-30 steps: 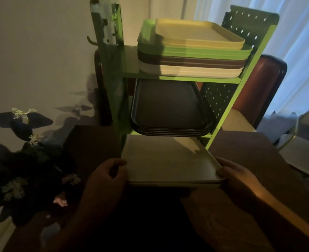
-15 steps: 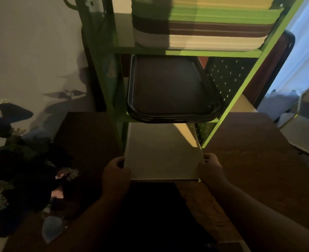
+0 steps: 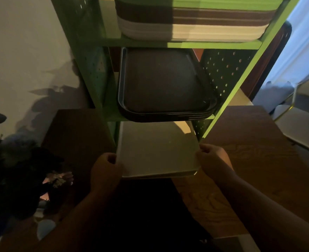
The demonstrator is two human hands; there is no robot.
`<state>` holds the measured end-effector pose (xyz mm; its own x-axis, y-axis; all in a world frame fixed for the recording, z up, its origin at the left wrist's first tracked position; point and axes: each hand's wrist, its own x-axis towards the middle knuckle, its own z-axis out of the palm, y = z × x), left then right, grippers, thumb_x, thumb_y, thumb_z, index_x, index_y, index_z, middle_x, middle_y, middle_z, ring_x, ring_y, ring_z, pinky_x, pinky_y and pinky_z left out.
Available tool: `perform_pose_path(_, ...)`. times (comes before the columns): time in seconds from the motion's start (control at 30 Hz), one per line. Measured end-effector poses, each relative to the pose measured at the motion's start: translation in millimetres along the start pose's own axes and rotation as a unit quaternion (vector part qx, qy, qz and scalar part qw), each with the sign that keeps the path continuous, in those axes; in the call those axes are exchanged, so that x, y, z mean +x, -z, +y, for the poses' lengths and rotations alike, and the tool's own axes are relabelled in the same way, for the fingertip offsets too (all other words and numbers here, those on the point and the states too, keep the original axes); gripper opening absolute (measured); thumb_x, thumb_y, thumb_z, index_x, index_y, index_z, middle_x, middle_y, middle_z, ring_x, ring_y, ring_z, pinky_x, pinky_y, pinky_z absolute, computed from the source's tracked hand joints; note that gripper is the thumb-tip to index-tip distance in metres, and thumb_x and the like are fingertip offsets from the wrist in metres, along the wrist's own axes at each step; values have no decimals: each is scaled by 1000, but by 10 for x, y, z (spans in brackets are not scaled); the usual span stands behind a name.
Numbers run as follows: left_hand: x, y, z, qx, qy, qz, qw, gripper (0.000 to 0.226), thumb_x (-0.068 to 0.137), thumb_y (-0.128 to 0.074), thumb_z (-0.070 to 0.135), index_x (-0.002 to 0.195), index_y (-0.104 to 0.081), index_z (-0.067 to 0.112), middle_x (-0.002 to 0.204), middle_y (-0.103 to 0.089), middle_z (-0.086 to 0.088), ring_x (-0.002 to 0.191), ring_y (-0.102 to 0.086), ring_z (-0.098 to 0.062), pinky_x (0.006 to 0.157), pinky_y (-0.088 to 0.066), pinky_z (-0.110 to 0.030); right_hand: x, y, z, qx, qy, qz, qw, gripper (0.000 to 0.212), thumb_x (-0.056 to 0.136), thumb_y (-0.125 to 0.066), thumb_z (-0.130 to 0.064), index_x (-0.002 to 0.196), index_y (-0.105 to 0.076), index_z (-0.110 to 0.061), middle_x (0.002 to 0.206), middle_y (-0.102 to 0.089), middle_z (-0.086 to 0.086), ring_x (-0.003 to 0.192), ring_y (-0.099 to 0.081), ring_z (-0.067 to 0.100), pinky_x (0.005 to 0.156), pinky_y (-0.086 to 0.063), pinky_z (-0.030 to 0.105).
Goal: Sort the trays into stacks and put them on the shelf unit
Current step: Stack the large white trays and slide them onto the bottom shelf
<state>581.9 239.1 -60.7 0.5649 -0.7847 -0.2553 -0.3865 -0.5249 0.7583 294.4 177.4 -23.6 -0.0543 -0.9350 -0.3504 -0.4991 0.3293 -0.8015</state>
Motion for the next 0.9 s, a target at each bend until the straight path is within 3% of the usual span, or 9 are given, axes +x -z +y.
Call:
perform_pose_path(0.07, 61, 38, 11, 17, -12, 4, 1000, 3, 85, -66, 16, 86, -64, 18, 80, -66, -1, 76, -63, -24, 72, -51, -35, -6, 32, -21, 20, 6, -19, 1000, 22, 101, -51, -16, 104, -67, -31, 98, -72, -6, 89, -71, 14, 68, -58, 27)
perform_pose_path(0.2, 92, 33, -23, 25, -19, 6, 999, 8, 85, -64, 14, 78, -64, 19, 73, -64, 1, 76, -64, -26, 70, -50, -35, 75, -53, 109, -34, 23, -6, 999, 22, 101, -50, -15, 109, -70, -22, 96, -73, -2, 80, -73, 13, 56, -57, 21)
perform_pose_path(0.37, 42, -100, -117, 13, -12, 28, 999, 16, 84, -64, 11, 97, -74, 10, 84, -68, -4, 79, -65, -24, 70, -45, -30, 232, -205, 419, -178, 73, 13, 981, 23, 102, -43, -23, 110, -65, -26, 100, -63, 6, 80, -68, 22, 63, -64, 40)
perform_pose_path(0.47, 26, -173, -85, -31, 4, 25, 999, 23, 86, -65, 12, 108, -73, 10, 91, -68, -5, 85, -67, -26, 76, -53, -34, 289, -196, 392, -150, 20, 6, 988, 28, 105, -38, -29, 97, -64, -19, 90, -68, 7, 74, -68, 21, 61, -60, 38)
perform_pose_path(0.53, 66, -244, -81, -92, 63, 32, 993, 27, 86, -68, 12, 112, -71, 11, 93, -68, -5, 87, -67, -27, 78, -56, -39, 319, -219, 323, -66, -98, -46, 992, 42, 106, -37, -39, 97, -65, -9, 90, -71, 14, 73, -68, 24, 61, -58, 40)
perform_pose_path(0.6, 145, -318, -83, -151, 113, 54, 981, 27, 83, -70, 14, 110, -71, 10, 94, -69, -7, 88, -68, -28, 81, -58, -43, 342, -238, 290, 25, -190, -88, 977, 51, 105, -37, -48, 102, -64, -4, 90, -71, 17, 67, -65, 25, 52, -51, 31)
perform_pose_path(0.73, 302, -417, -28, -191, 128, 74, 970, 26, 80, -72, 11, 106, -71, 9, 97, -71, -10, 86, -65, -25, 78, -55, -38, 444, -189, 251, 72, -199, -91, 973, 53, 104, -42, -45, 101, -66, 2, 72, -61, 10, 50, -52, 18, 46, -40, 24)
perform_pose_path(0.8, 352, -437, 1, -195, 133, 82, 968, 25, 81, -71, 9, 106, -71, 9, 93, -67, -9, 84, -62, -22, 72, -48, -33, 483, -186, 231, 82, -200, -88, 972, 49, 104, -44, -45, 98, -65, -1, 67, -61, 7, 47, -51, 16, 44, -39, 22)
perform_pose_path(0.9, 414, -470, -33, -201, 143, 83, 966, 25, 81, -71, 12, 105, -71, 4, 92, -70, -14, 78, -63, -24, 69, -52, -34, 528, -200, 250, 104, -212, -77, 969, 45, 102, -49, -43, 105, -65, -1, 65, -64, 7, 46, -55, 16, 45, -39, 24)
